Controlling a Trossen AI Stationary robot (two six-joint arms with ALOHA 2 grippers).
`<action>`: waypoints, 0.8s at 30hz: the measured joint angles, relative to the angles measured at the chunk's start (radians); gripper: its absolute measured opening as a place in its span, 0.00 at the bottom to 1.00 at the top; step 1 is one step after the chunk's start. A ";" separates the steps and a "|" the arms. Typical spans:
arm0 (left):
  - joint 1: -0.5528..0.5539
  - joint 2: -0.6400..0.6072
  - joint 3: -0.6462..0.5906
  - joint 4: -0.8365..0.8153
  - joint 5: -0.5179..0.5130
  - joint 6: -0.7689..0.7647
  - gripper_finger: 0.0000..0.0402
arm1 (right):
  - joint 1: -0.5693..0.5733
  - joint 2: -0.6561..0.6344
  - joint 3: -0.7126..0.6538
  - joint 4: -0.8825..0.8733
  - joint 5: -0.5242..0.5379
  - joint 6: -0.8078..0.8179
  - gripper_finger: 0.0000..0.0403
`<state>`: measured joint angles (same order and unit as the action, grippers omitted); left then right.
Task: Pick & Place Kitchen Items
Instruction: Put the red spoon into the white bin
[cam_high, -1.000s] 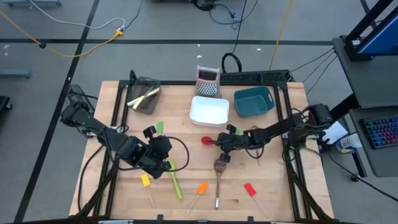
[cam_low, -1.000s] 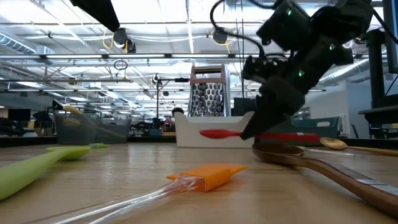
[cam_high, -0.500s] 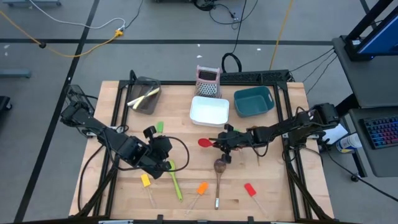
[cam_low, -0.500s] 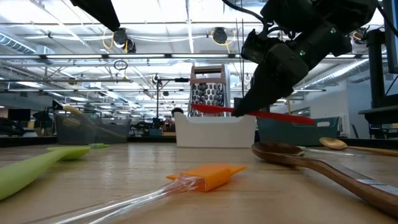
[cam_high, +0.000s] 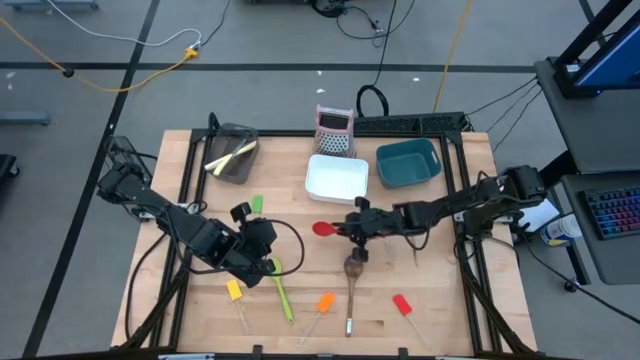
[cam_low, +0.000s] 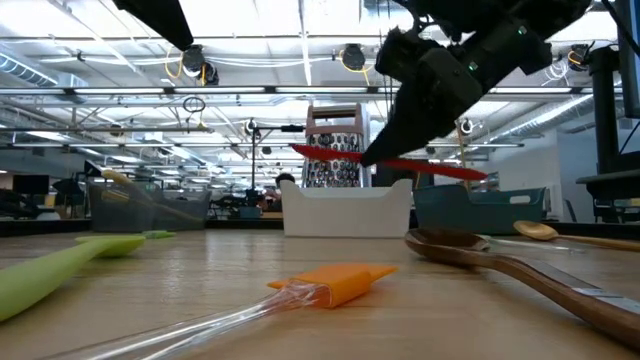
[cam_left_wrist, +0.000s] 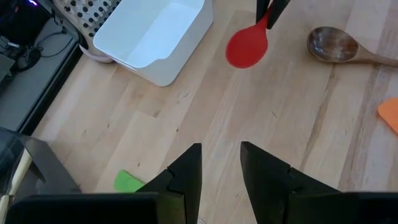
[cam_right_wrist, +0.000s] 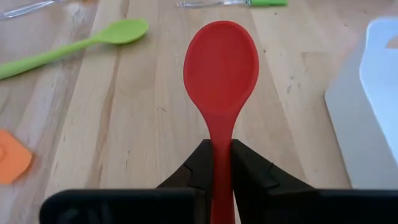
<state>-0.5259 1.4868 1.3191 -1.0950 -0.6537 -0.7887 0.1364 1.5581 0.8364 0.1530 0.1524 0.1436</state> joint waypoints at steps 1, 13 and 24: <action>0.000 0.000 0.000 0.000 0.000 0.000 0.29 | 0.000 0.000 0.014 -0.014 0.000 -0.008 0.07; 0.000 0.000 0.000 0.000 -0.003 0.000 0.29 | -0.067 0.000 0.156 -0.220 0.002 -0.101 0.07; -0.007 0.000 0.000 0.089 -0.045 0.069 0.29 | -0.172 0.000 0.204 -0.249 0.003 -0.190 0.08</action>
<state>-0.5329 1.4868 1.3192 -1.0057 -0.6988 -0.7201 -0.0358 1.5581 1.0405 -0.0958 0.1554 -0.0466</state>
